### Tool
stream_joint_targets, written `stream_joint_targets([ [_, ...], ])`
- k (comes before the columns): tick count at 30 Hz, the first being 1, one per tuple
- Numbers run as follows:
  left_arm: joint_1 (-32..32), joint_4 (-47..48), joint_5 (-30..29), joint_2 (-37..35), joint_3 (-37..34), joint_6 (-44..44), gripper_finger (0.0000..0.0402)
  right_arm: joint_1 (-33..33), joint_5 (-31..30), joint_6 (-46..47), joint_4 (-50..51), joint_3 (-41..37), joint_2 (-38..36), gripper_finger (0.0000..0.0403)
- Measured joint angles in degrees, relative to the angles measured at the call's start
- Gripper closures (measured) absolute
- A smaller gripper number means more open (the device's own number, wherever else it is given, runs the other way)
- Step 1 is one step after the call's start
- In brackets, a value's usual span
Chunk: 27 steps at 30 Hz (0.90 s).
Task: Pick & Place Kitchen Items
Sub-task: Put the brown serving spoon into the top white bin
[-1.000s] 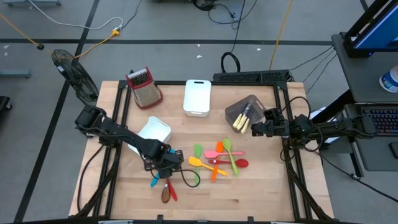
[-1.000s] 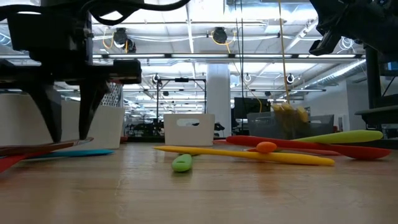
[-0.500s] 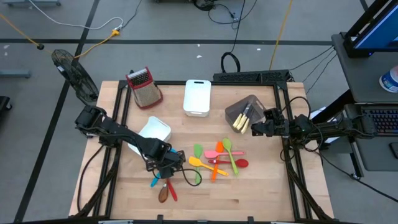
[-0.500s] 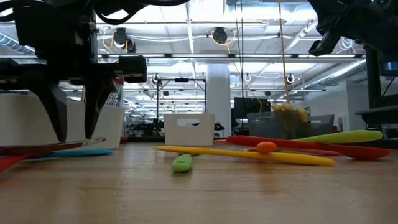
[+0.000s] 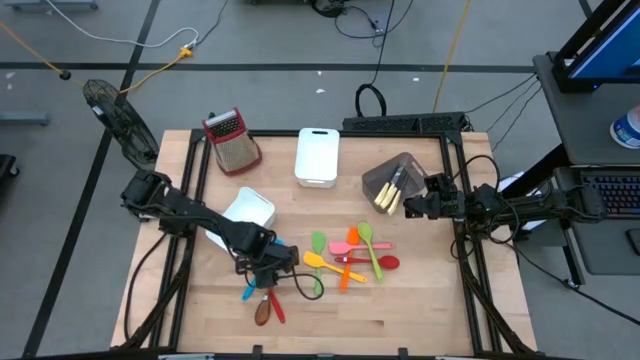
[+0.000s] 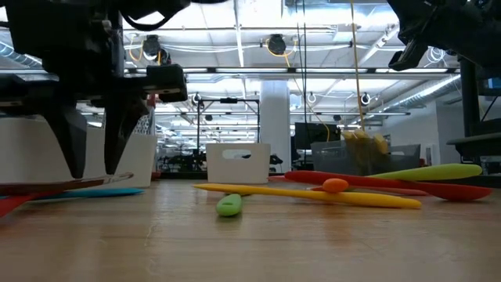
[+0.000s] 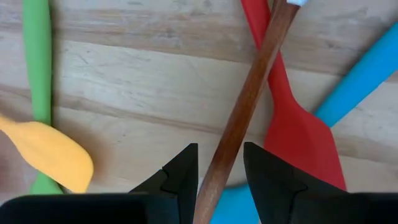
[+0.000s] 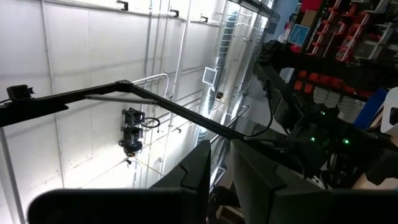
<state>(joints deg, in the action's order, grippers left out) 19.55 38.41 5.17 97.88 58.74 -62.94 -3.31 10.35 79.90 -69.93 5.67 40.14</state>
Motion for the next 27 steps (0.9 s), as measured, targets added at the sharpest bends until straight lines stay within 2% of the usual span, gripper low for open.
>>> stream_joint_targets([
  [10,-0.04,-3.1,-1.55,4.71,0.15,-2.99,0.0272,0.0,-0.06,0.29,0.31,0.0,0.02,0.0344],
  [13,-0.04,-3.03,-1.49,4.76,0.13,-3.06,0.0293,0.0,-0.06,0.38,0.69,0.0,0.02,0.0344],
  [20,-0.02,-2.52,-1.23,4.77,0.04,-2.9,0.0371,0.0,-1.6,0.61,2.49,0.0,0.02,0.0344],
  [27,0.05,-3.46,-3.21,4.81,0.02,-4.55,0.037,0.01,-1.57,0.61,2.8,0.0,0.04,0.0344],
])
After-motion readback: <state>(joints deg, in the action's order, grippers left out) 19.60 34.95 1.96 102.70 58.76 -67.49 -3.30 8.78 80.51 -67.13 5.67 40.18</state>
